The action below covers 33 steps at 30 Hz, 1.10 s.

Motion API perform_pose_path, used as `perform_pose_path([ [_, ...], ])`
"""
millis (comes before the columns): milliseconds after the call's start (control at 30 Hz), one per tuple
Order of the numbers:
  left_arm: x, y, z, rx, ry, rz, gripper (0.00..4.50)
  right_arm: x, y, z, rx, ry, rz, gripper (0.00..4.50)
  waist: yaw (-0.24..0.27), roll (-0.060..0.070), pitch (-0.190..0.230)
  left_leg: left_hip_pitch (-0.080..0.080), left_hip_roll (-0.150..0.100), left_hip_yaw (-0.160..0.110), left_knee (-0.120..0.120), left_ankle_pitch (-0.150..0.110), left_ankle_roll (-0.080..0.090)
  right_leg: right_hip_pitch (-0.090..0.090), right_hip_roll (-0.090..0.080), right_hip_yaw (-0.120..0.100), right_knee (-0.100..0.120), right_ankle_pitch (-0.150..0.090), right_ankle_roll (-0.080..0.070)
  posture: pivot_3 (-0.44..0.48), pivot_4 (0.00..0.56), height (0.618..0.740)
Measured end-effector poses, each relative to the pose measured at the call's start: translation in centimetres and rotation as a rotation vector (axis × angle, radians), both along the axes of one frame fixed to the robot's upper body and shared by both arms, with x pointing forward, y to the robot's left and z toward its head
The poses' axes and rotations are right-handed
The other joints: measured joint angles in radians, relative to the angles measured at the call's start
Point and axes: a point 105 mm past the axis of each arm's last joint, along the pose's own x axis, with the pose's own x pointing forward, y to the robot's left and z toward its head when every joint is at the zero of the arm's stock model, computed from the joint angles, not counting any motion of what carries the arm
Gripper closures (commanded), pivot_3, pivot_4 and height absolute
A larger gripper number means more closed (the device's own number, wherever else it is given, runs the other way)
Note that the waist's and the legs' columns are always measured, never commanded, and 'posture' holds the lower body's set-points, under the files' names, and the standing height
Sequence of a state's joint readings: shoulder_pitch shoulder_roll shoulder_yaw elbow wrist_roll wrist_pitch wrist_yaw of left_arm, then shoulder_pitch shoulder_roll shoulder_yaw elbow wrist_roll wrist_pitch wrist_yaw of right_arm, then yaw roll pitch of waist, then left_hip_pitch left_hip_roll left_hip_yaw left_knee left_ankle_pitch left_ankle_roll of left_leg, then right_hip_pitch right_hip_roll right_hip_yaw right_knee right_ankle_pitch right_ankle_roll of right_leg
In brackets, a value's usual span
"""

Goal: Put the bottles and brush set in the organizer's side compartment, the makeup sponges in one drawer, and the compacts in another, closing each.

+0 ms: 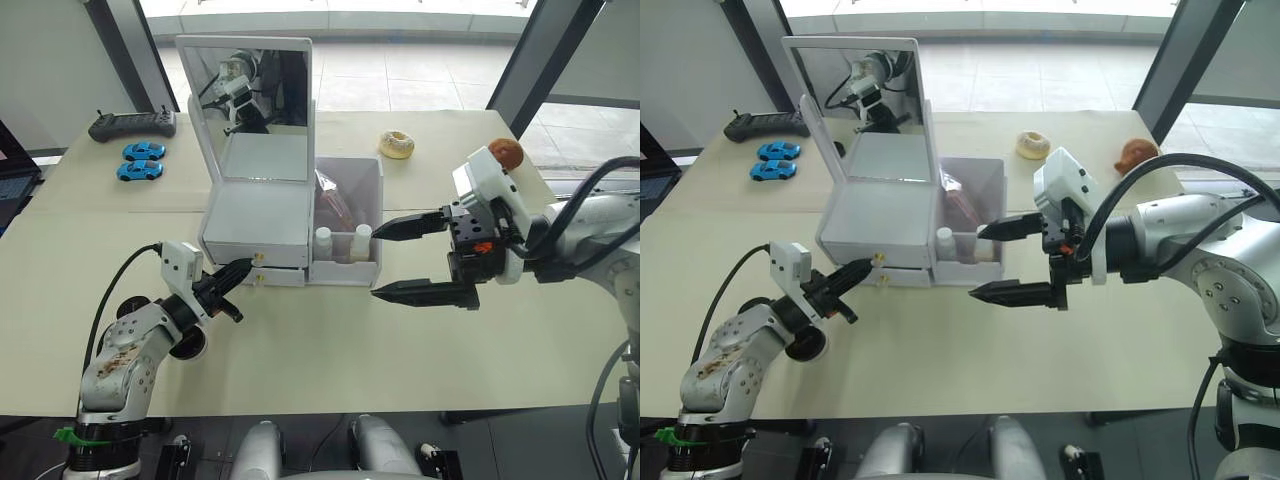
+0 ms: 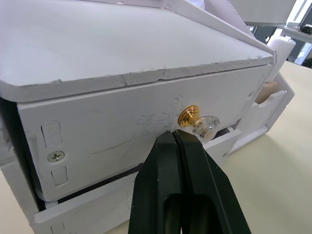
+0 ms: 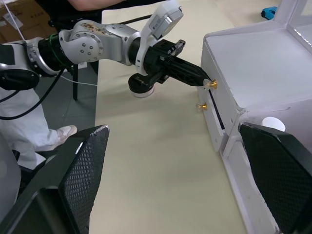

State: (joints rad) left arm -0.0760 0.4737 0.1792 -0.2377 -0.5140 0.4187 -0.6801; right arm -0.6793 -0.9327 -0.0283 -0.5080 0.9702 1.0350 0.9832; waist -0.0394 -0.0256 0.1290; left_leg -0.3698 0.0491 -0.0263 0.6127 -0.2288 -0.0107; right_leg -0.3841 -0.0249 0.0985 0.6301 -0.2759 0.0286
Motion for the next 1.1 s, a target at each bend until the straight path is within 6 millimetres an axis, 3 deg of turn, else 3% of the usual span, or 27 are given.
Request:
perform_pose_path([
  [100, 0.0, 0.0, 0.0, 0.003, 0.000, -0.001, 4.48, 0.0, 0.0, 0.0, 0.006, 0.006, -0.001, 0.00, 0.000, 0.000, 0.000, 0.000, 0.000, 0.000, 0.000, 0.000, 0.000, 0.000, 0.000, 0.000, 0.000, 0.000, 0.000, 0.000, 0.150, 0.740],
  [200, -0.2, 0.5, 0.1, 0.017, 0.000, -0.008, 3.93, 0.2, -0.6, -0.8, -0.014, 0.025, -0.034, 0.00, -0.002, 0.000, 0.000, 0.000, 0.000, 0.000, 0.000, 0.000, 0.000, 0.000, 0.000, 0.000, 0.000, 0.000, 0.000, 0.000, 0.150, 0.740],
  [433, -1.9, 5.3, 0.7, 0.097, 0.010, 0.069, 1.81, 2.3, -2.7, -1.8, -0.022, 0.059, -0.184, 0.00, -0.004, 0.001, 0.000, 0.000, 0.000, 0.001, -0.001, 0.000, 0.000, -0.001, 0.000, 0.000, 0.000, 0.000, 0.000, 0.000, 0.150, 0.740],
  [533, -3.3, 4.9, -0.7, 0.088, 0.056, 0.061, 0.88, 2.3, -2.9, -2.0, -0.017, 0.065, -0.189, 0.00, -0.003, 0.000, 0.000, 0.000, 0.000, 0.001, -0.001, 0.000, 0.000, 0.000, -0.001, 0.000, -0.002, 0.000, 0.000, 0.000, 0.150, 0.740],
  [633, -4.6, 1.8, -2.0, 0.026, 0.080, 0.027, 0.03, 2.2, -2.2, -1.7, 0.009, 0.032, -0.165, 0.00, -0.002, 0.000, 0.000, 0.000, 0.000, 0.001, -0.001, 0.000, 0.000, 0.000, -0.002, 0.001, -0.002, 0.000, 0.001, 0.000, 0.150, 0.740],
  [867, -4.5, -2.0, -3.2, -0.012, 0.048, 0.142, 0.03, 0.1, -0.1, -0.9, 0.048, 0.008, -0.030, 0.00, -0.003, 0.000, 0.000, 0.000, 0.000, 0.000, -0.001, 0.000, 0.000, 0.000, 0.000, 0.001, -0.001, 0.000, 0.001, 0.000, 0.150, 0.740],
  [1100, -3.8, -3.1, -5.2, -0.001, 0.076, 0.324, 0.03, -0.5, 0.4, -0.4, 0.052, -0.004, 0.016, 0.00, -0.001, -0.001, 0.000, 0.000, -0.001, 0.000, 0.000, 0.000, 0.000, 0.001, 0.000, 0.001, -0.002, 0.000, 0.001, 0.000, 0.150, 0.740],
])
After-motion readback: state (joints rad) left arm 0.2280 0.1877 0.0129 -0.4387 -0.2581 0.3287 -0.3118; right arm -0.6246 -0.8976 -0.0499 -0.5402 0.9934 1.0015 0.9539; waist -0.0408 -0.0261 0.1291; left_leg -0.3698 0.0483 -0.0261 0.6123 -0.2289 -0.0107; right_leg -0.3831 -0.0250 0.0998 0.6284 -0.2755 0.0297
